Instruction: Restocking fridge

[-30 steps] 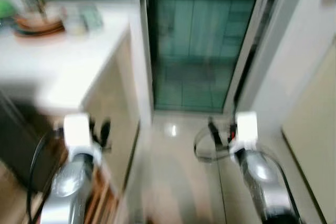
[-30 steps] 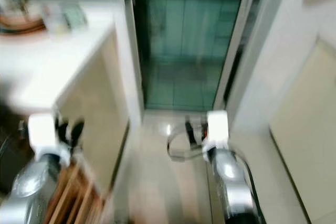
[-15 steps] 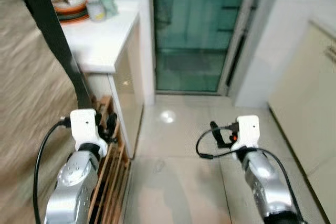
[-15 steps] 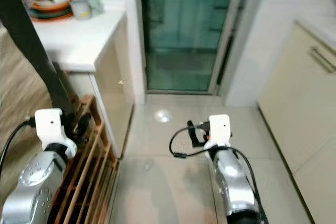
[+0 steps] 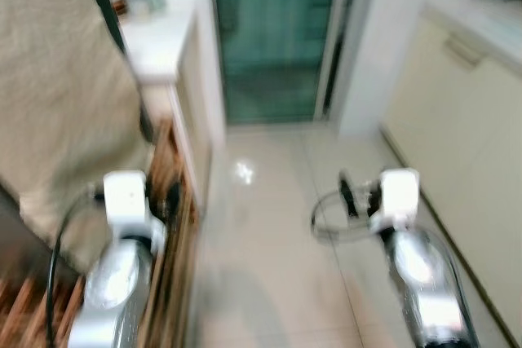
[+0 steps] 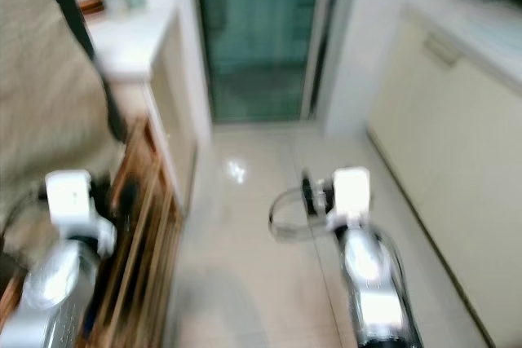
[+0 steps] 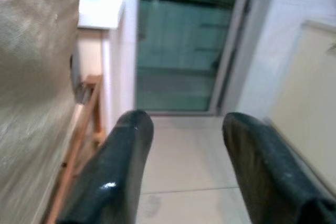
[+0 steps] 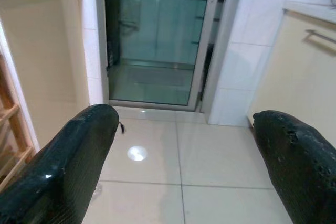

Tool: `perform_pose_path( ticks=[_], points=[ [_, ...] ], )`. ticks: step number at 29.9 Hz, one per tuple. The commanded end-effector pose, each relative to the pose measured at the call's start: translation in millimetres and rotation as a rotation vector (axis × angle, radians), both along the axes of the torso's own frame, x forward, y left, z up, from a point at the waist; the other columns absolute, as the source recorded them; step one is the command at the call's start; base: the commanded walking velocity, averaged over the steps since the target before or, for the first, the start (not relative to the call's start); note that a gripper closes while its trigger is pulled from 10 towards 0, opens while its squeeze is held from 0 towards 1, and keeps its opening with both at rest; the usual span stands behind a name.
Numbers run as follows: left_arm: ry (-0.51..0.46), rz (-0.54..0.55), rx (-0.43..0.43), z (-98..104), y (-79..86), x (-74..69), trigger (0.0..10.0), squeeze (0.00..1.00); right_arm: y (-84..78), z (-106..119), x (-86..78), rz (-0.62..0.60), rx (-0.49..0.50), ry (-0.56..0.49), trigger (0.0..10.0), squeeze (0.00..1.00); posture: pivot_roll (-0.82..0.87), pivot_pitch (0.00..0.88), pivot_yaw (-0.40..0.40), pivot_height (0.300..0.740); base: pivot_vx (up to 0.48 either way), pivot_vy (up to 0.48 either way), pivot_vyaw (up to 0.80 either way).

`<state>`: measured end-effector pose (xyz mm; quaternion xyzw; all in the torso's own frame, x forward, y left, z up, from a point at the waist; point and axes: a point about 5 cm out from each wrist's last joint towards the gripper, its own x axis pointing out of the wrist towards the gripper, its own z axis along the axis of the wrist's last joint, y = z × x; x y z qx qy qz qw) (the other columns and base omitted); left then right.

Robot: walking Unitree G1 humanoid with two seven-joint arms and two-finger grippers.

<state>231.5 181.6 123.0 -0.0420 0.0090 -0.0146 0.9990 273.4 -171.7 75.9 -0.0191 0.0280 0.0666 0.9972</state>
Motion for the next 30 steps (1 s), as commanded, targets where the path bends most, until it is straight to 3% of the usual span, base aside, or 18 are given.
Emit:
perform_pose_path(
  ticks=[1,4,10,15,20,21,29,30],
  points=[
    [-0.043,-0.031,-0.005,9,-4.7,-1.4,10.0,1.0,5.9,5,2.9,0.041,0.024,-0.009,10.0,1.0,-0.07,0.0,0.018,0.74,0.0,0.0,0.0],
    [-0.037,-0.009,-0.004,8,-2.1,-6.2,10.0,1.0,12.2,2,2.0,0.088,0.045,0.007,10.0,1.0,-0.06,0.0,0.015,0.74,0.0,0.0,0.0],
    [-0.112,0.14,0.012,24,13.7,4.4,10.0,1.0,23.4,6,9.4,0.155,0.061,-0.006,10.0,1.0,-0.05,0.0,0.011,0.74,0.0,0.0,0.0],
    [-0.072,0.186,0.029,19,23.1,12.9,10.0,1.0,23.7,8,16.3,0.159,0.078,-0.007,10.0,1.0,-0.05,0.0,0.01,0.74,0.0,0.0,0.0],
    [-0.051,0.204,-0.003,14,28.7,21.0,10.0,1.0,26.7,13,24.7,0.162,0.011,-0.036,10.0,1.0,-0.06,0.0,0.016,0.74,0.0,0.0,0.0],
    [-0.052,0.199,0.0,14,27.7,21.0,10.0,1.0,26.0,15,26.0,0.156,0.03,-0.044,10.0,0.0,-0.06,0.0,0.018,0.74,0.0,0.0,0.0],
    [-0.067,0.185,0.011,15,22.0,19.0,10.0,1.0,34.7,12,25.9,0.231,-0.028,-0.024,10.0,0.01,-0.06,0.0,0.015,0.74,0.0,0.0,0.46],
    [-0.071,0.186,0.007,16,21.6,19.2,10.0,0.48,36.5,12,25.0,0.242,-0.029,-0.025,10.0,0.0,-0.06,0.0,0.015,0.74,0.0,0.0,0.48]
  ],
)
